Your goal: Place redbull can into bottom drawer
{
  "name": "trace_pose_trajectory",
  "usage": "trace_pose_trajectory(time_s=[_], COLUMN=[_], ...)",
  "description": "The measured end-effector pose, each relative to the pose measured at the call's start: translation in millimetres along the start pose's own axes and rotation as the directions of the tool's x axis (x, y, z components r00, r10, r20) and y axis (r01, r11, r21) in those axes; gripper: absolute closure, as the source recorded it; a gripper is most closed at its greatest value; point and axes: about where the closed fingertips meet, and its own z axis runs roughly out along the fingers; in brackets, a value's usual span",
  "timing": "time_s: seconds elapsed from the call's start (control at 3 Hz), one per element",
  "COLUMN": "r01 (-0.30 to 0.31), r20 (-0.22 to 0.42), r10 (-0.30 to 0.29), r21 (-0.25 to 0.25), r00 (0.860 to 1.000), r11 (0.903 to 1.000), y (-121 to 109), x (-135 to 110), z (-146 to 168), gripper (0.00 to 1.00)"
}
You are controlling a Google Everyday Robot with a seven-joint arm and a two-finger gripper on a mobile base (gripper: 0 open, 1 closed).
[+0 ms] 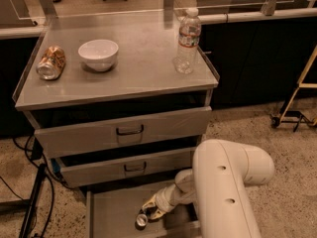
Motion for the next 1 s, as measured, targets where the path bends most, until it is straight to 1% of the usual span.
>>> trace_pose_trajectory(time_s=[0.33,0.67,1.0], r01=[-0.043,-0.04,-0.043], r20=[0.029,0.113,0.126], r10=[0.044,0.055,0.058], r21=[-0.031,-0.126,-0.113], r00=[0.999,0.992,0.99], r11=[0.9986,0.9912,0.9926], y=[-8.6,4.1,1.0], x=[-18.1,-6.4,-9.5], z=[2.3,-14.9,-8.6], gripper=[1.0,1.0,1.0])
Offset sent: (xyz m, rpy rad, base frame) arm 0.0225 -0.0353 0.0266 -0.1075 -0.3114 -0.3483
